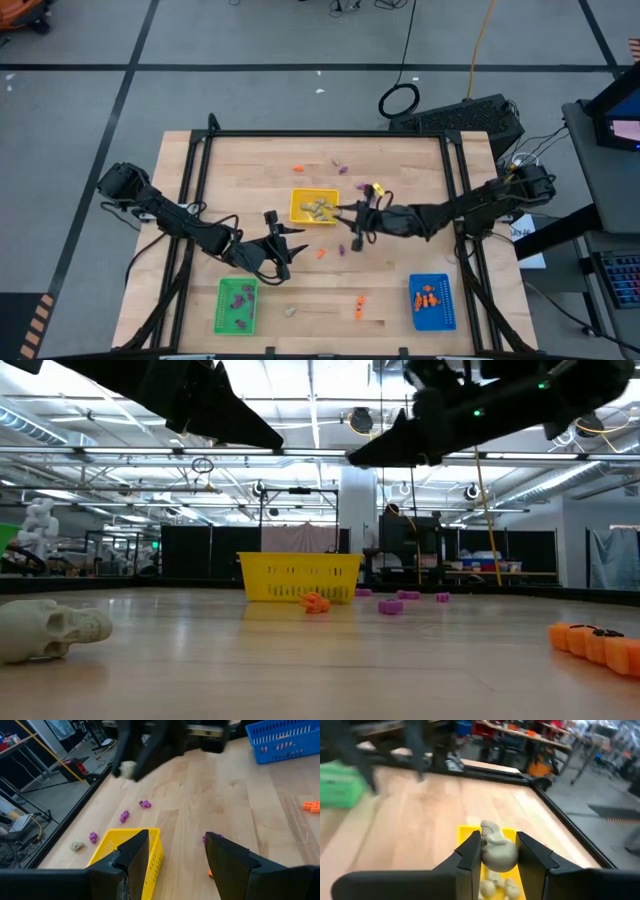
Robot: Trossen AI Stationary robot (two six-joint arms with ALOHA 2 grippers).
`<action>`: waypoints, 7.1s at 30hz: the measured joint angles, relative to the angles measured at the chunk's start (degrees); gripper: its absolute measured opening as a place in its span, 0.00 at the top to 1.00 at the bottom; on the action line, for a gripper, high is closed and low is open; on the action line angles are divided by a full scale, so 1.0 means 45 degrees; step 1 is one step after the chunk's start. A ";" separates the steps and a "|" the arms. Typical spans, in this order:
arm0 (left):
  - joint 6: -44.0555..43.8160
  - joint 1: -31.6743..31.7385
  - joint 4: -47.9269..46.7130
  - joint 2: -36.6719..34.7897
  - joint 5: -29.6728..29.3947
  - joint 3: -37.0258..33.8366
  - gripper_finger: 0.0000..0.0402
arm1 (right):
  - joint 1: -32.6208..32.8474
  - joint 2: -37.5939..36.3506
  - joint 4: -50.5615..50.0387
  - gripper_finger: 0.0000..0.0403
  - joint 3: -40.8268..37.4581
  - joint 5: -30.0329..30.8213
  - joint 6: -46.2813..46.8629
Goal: Sort Halloween decoration
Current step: Put the white skull toy in the yellow basket
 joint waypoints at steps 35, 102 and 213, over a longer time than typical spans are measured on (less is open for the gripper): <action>0.0413 0.0017 0.0520 0.0000 0.0015 -0.0011 0.52 | -0.2782 0.4163 -0.2710 0.79 0.2926 -0.3516 0.4439; -0.6578 -0.3918 -0.9135 0.4095 0.2473 0.8548 0.52 | 0.6476 0.2833 -0.6568 0.54 0.3700 0.0986 0.7531; -1.0499 -0.3672 -1.1863 0.7471 0.5143 0.8559 0.84 | 0.7005 0.3547 -0.4715 0.54 0.3700 0.1054 0.7486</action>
